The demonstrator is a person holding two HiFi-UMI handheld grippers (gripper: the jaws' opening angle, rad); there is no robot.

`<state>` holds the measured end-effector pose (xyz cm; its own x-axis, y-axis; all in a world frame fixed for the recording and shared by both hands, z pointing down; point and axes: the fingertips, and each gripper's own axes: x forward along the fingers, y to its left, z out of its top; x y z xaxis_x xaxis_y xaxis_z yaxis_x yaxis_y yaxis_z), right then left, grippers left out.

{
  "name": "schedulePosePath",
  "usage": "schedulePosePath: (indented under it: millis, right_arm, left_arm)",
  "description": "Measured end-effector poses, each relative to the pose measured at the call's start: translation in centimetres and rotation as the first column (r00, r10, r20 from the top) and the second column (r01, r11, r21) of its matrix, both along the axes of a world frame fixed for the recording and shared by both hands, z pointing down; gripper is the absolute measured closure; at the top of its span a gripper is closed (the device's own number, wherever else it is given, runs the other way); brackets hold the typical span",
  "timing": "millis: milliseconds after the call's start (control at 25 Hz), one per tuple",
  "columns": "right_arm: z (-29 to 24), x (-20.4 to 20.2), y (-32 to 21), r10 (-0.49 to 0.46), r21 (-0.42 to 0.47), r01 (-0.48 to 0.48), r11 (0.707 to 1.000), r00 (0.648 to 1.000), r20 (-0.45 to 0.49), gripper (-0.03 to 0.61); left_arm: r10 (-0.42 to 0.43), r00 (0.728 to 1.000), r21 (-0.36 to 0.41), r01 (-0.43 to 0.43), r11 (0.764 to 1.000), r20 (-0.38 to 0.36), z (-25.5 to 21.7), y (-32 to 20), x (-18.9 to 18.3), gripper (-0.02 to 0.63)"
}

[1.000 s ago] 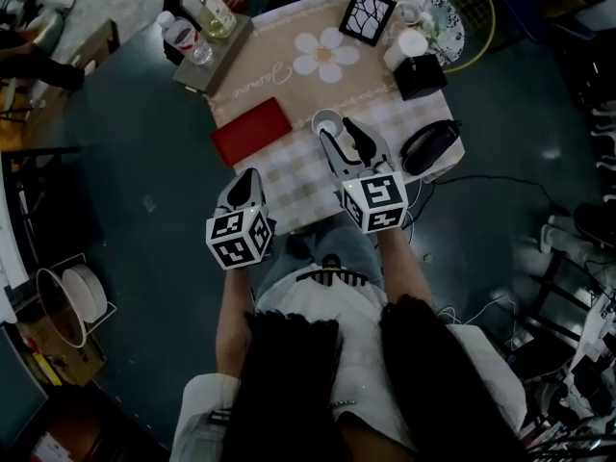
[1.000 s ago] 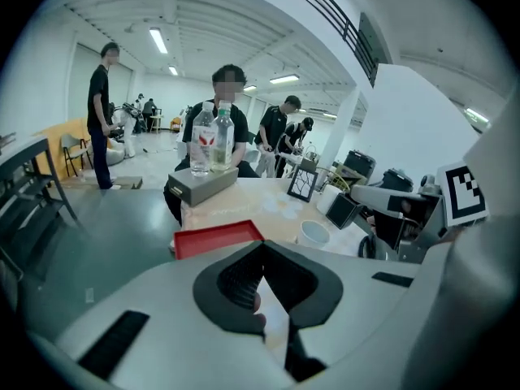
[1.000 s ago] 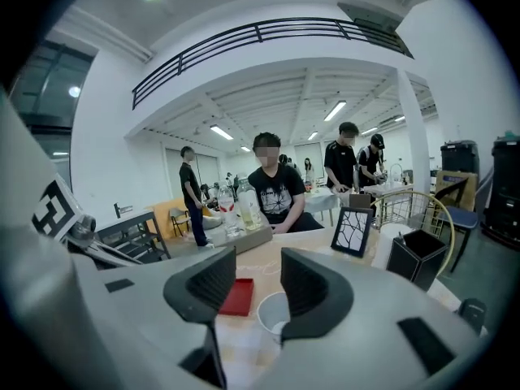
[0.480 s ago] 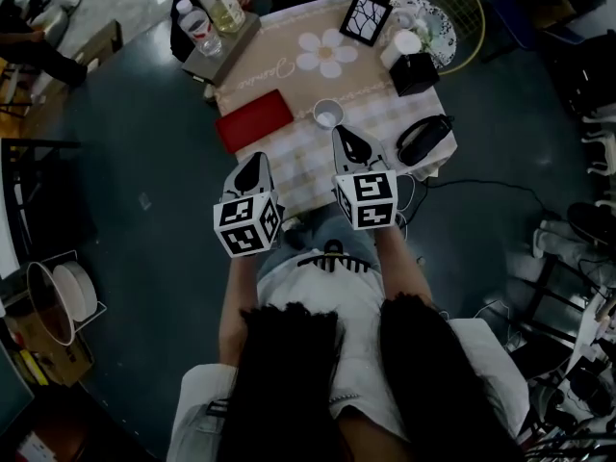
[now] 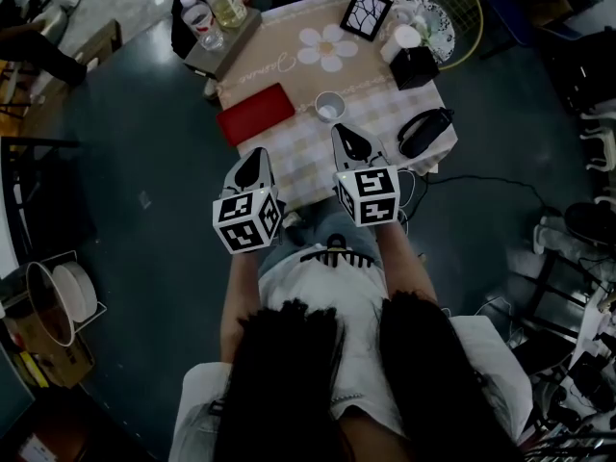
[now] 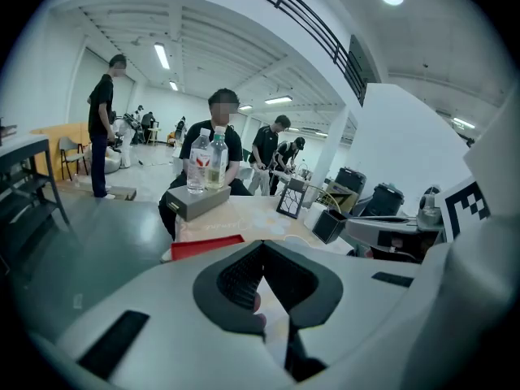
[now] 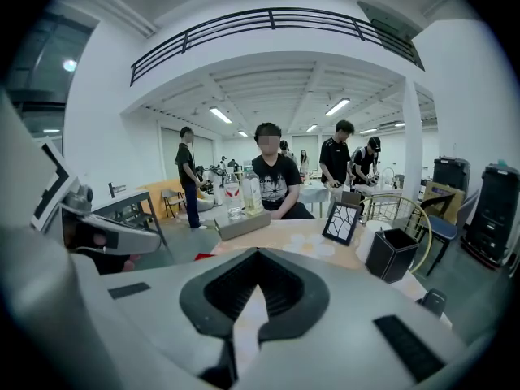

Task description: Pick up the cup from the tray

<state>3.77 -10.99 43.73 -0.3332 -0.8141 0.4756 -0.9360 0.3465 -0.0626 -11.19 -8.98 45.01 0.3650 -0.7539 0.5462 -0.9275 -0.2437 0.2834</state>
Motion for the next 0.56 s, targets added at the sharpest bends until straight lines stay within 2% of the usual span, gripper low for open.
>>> schedulePosePath:
  millis: [120,320,560]
  right_arm:
    - [0.0,0.1,0.3,-0.009,0.005,0.009,1.0,0.999,-0.033,0.574]
    - [0.4,0.1,0.9,-0.006,-0.001,0.006,1.0,1.0,-0.029,0.574]
    - [0.3,0.4,1.0,-0.007,-0.002,0.006,1.0,1.0,-0.031,0.574]
  left_arm:
    - [0.002,1.0,0.003,-0.002,1.0,-0.003,-0.2,0.0,0.0,0.606]
    - [0.027,0.999,-0.002,-0.027,1.0,0.033,0.3,0.5,0.0,0.606]
    - [0.032,0.999,-0.02,-0.031,0.999,0.022,0.8,1.1,0.3,0.606]
